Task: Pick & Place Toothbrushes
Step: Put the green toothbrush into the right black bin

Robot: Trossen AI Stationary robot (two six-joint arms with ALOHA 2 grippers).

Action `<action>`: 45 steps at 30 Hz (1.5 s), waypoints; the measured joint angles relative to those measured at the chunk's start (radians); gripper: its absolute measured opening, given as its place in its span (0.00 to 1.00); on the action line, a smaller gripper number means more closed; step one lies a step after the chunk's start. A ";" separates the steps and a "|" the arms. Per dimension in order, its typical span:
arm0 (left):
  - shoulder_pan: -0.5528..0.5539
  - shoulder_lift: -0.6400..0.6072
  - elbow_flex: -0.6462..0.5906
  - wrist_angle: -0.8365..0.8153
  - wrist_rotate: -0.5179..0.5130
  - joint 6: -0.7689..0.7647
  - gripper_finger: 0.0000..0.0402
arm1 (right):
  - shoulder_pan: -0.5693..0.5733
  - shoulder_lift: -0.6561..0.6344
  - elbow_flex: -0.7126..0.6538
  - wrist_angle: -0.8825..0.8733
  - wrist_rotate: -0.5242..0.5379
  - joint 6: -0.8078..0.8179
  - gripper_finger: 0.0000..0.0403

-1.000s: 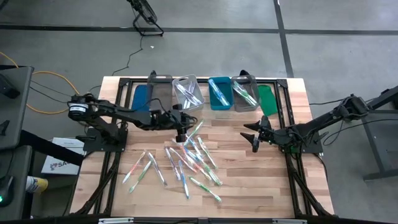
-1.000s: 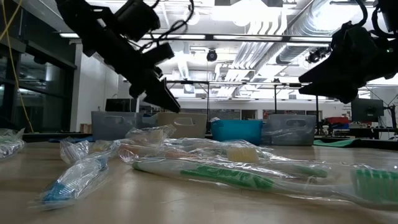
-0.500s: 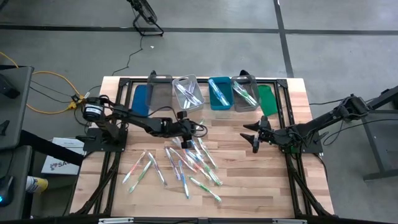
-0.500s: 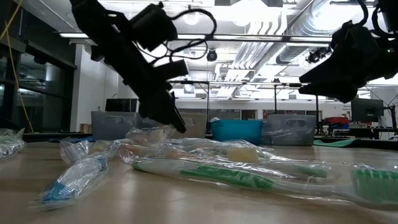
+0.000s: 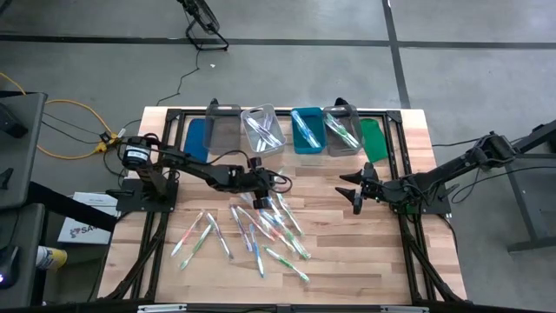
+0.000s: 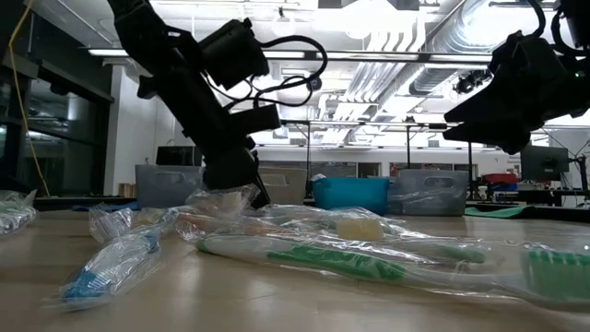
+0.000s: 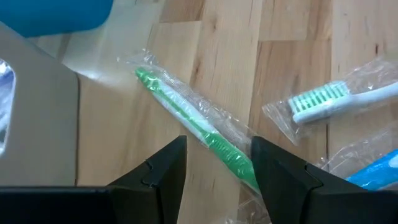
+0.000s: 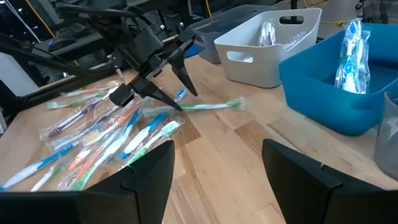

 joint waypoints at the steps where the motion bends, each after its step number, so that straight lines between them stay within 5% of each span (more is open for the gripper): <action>1: 0.000 0.000 0.000 0.001 0.010 -0.009 0.43 | 0.000 0.000 0.000 0.000 0.000 0.003 0.59; 22: 0.000 0.000 0.000 -0.075 0.051 -0.101 0.42 | 0.000 0.000 0.000 0.000 0.002 0.038 0.59; 33: 0.000 0.000 -0.001 -0.079 0.073 -0.065 0.05 | 0.000 0.000 0.001 0.026 0.003 0.038 0.59; 45: 0.001 -0.065 0.025 -0.082 0.067 0.079 0.02 | 0.000 0.000 0.001 0.177 -0.109 0.035 0.59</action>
